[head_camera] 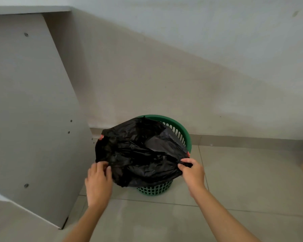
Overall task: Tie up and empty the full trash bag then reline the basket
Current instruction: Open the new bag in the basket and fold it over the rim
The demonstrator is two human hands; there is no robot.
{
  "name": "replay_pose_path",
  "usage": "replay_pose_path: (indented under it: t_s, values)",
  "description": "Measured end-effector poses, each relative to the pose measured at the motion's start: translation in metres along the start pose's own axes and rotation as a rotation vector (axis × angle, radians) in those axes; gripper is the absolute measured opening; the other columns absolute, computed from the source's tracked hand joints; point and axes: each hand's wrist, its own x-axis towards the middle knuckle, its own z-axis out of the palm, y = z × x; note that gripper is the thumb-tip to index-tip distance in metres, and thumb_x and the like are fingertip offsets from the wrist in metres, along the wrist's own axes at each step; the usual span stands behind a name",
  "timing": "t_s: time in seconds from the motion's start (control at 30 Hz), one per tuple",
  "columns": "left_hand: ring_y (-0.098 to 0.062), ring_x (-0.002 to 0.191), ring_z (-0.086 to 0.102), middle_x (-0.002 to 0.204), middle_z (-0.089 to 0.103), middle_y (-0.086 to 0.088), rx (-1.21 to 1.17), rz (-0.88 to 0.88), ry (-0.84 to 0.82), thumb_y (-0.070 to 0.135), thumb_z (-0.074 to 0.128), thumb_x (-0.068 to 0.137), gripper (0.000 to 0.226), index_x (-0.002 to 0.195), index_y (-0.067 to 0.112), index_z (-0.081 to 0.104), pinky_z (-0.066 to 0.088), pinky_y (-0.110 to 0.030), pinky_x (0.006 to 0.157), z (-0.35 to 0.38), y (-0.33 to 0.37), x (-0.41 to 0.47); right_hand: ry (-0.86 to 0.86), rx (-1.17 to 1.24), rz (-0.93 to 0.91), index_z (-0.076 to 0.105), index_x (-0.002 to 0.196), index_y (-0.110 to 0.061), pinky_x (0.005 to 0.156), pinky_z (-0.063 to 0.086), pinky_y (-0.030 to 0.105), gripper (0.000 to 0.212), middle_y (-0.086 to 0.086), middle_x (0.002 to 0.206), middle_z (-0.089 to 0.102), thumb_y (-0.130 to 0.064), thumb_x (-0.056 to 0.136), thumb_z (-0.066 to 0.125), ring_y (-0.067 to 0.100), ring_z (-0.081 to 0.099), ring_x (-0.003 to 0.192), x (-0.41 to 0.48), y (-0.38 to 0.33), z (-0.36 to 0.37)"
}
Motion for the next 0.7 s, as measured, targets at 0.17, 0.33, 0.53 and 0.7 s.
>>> replay_pose_path:
  t_s: [0.17,0.33,0.53,0.7]
  values:
    - [-0.019,0.087,0.052,0.098,0.049,0.0,-0.366,-0.103,-0.054,0.03,0.053,0.093,0.019,0.104,0.015,0.047,0.037,-0.028,0.07,0.014,0.061,-0.027,-0.139,0.085,0.026,0.064,0.085,-0.011,0.077,0.058,0.042,0.009,0.004,0.089,0.063,-0.005,0.081,0.069,0.024,0.065,0.084,-0.017,-0.003,0.032]
    - [-0.029,0.084,0.058,0.092,0.053,-0.007,-0.864,-0.683,-0.132,0.033,0.059,0.09,0.04,0.112,0.019,0.03,0.048,-0.043,0.08,0.03,0.084,-0.026,-0.237,0.065,-0.033,0.069,0.083,-0.006,0.068,0.06,0.035,0.005,0.006,0.084,0.067,-0.009,0.086,0.066,0.014,0.067,0.07,-0.027,-0.004,0.034]
    - [-0.035,0.096,0.058,0.12,0.054,-0.018,-0.771,-0.705,-0.085,0.019,0.067,0.085,0.066,0.133,0.016,0.021,0.049,-0.045,0.084,0.038,0.09,-0.01,0.085,0.002,-0.144,0.066,0.085,-0.01,0.055,0.055,0.018,0.011,0.014,0.087,0.067,0.0,0.086,0.063,0.027,0.067,0.069,-0.011,0.02,-0.001]
    - [-0.036,0.107,0.058,0.131,0.05,-0.016,-0.769,-0.684,-0.134,0.017,0.074,0.078,0.082,0.137,0.027,0.019,0.048,-0.05,0.094,0.048,0.086,-0.004,0.028,0.051,0.202,0.065,0.094,-0.001,0.053,0.054,0.024,0.012,0.014,0.087,0.064,0.005,0.085,0.061,0.026,0.061,0.057,0.003,0.042,-0.021]
